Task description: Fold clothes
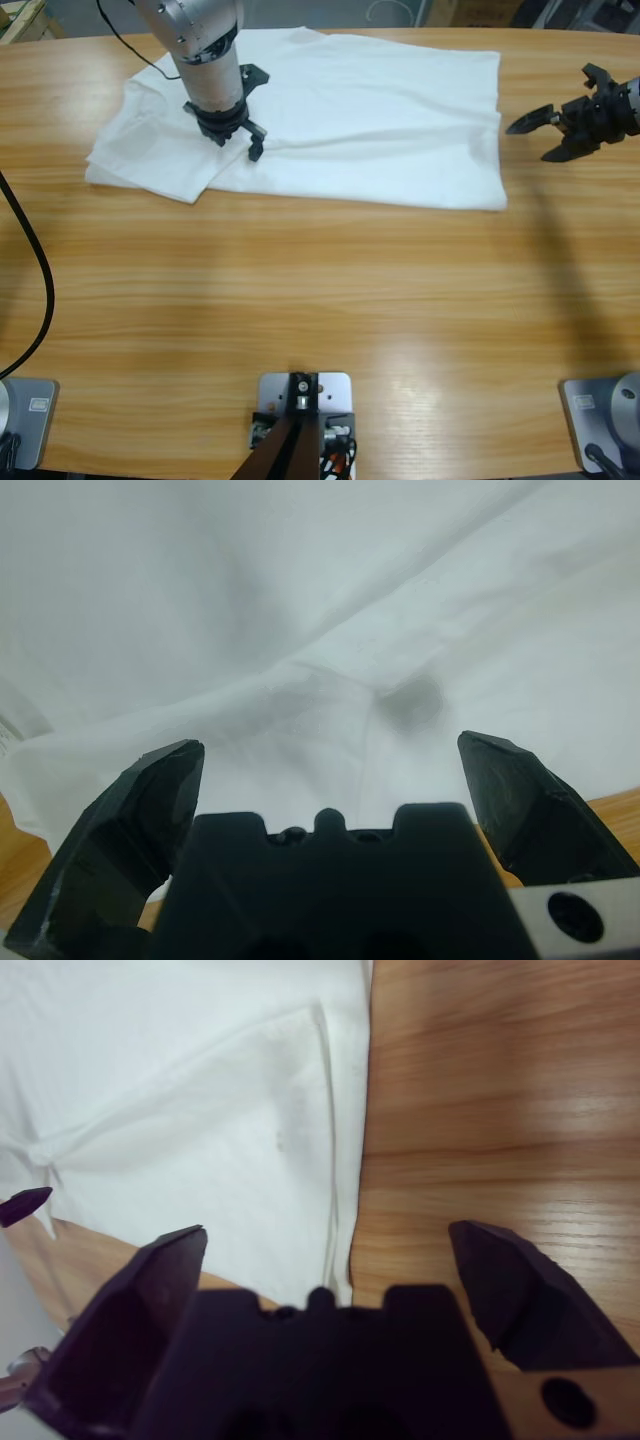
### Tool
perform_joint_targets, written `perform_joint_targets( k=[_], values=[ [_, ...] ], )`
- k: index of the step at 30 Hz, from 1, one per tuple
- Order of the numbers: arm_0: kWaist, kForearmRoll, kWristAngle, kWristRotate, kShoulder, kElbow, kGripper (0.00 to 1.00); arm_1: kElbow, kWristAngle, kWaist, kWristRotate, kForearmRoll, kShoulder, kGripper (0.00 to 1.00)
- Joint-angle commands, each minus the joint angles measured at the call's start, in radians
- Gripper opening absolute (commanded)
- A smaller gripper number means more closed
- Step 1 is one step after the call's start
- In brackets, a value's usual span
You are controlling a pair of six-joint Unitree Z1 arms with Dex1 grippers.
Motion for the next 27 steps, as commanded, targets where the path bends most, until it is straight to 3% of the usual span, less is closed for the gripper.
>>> perform_joint_targets(
  k=[1,27],
  values=[
    [0.023,0.005,-0.01,-0.01,0.061,0.018,1.0,0.022,0.018,-0.018,-0.017,0.01,0.039,1.0],
    [0.094,0.01,0.078,-0.018,0.129,-0.038,1.0,0.004,0.045,-0.029,-0.028,0.01,0.076,1.0]
  ],
)
